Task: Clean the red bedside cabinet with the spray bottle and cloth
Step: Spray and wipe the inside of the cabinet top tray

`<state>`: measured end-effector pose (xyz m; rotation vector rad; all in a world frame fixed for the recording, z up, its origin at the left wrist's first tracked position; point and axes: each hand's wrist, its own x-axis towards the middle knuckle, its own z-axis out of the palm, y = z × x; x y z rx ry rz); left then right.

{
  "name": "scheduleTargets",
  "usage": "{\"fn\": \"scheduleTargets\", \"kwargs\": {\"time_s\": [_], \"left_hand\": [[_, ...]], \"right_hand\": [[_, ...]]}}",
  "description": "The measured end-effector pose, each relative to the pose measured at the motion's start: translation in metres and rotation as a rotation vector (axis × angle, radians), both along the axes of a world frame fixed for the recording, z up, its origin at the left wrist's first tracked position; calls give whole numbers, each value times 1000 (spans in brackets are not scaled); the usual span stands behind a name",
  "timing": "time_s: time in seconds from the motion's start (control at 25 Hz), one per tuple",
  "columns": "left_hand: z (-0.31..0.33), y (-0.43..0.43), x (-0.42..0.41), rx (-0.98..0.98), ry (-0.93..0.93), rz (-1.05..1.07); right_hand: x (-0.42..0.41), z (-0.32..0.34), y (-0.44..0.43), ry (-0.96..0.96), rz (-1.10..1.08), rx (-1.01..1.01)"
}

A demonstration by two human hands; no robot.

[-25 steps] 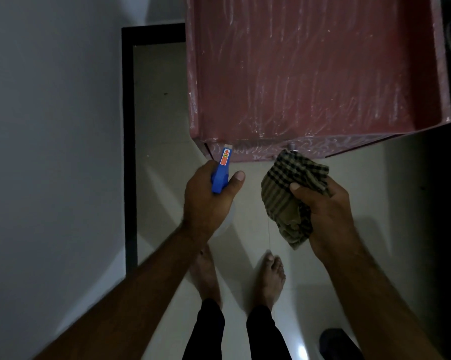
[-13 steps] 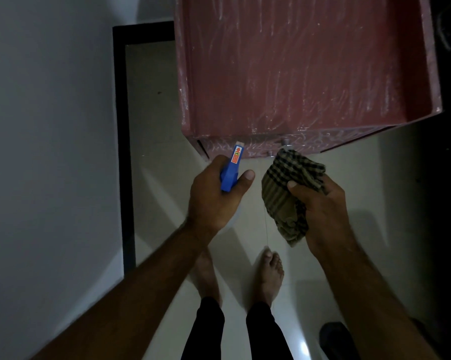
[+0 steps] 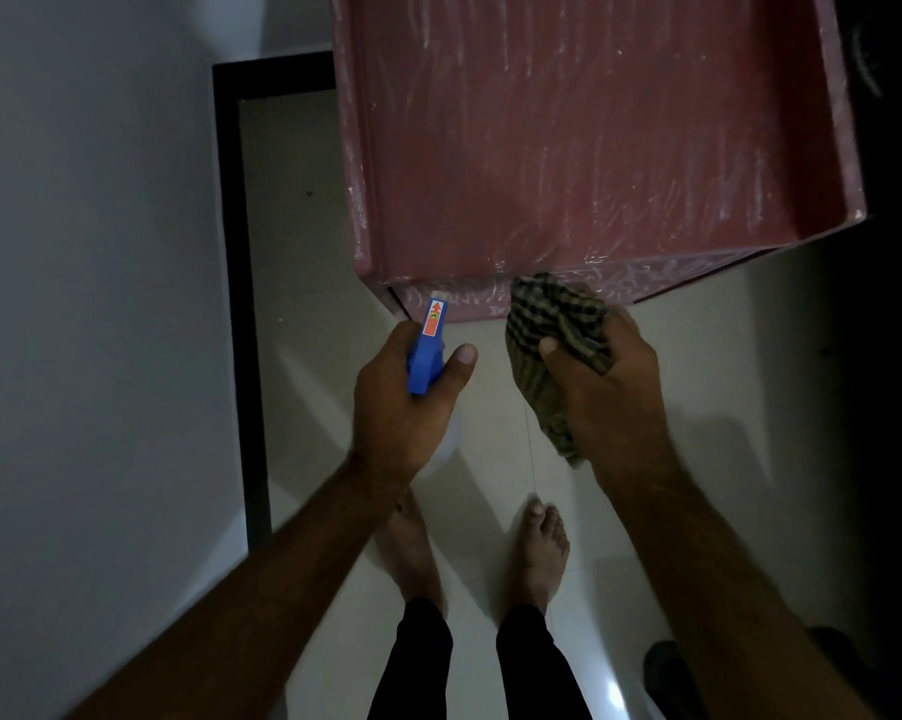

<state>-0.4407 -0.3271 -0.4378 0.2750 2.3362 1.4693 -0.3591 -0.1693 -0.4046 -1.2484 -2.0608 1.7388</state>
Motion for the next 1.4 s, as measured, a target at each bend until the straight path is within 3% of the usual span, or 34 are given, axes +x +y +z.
{"fn": "scheduleTargets", "kwargs": {"time_s": [0.16,0.24,0.44,0.72,1.0,1.16,1.4], "left_hand": [[1,-19,-12,0,18,49],[1,-28,-19,-4,22,74],[7,-43,-32,1,36,106],[6,-54,-42,25,30,140],[4,-55,-46,22,25,138],[2,-54,-52,22,17,138],[6,-48,-55,24,5,135]], "right_hand": [[-48,-3,-18,-23,131,704],[-73,-13,-24,-46,163,858],[-92,-43,-46,100,397,845],[-88,-61,-42,44,450,940],[-94,-60,-67,105,349,890],[-93,-58,-73,35,421,821],[-114,-60,-87,-37,320,726]]}}
